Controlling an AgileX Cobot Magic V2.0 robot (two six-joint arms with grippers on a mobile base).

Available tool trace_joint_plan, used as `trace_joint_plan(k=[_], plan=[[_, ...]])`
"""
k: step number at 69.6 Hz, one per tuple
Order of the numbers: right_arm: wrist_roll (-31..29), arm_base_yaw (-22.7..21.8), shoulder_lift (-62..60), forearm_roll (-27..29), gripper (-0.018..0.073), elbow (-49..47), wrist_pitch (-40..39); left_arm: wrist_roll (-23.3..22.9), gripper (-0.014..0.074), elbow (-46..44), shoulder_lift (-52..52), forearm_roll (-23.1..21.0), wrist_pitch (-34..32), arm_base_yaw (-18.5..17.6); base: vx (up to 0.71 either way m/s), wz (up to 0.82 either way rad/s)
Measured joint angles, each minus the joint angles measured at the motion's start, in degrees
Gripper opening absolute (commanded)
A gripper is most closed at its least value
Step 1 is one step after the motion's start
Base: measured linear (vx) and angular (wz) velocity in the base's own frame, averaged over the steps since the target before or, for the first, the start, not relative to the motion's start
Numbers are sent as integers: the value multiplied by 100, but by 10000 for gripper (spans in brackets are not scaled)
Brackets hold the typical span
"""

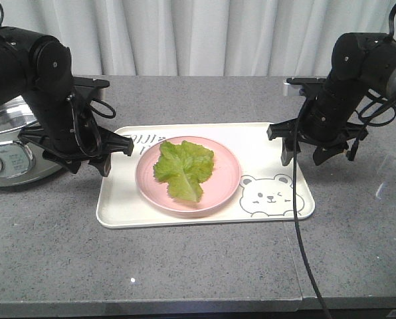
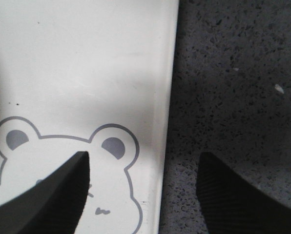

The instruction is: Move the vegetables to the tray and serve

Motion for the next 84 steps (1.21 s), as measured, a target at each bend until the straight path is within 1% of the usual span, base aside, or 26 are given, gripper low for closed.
trace_joint_plan(k=[84], plan=[[0,0,0,12,456,0,-13,-5,397,0,0,0,0,0,0,0]])
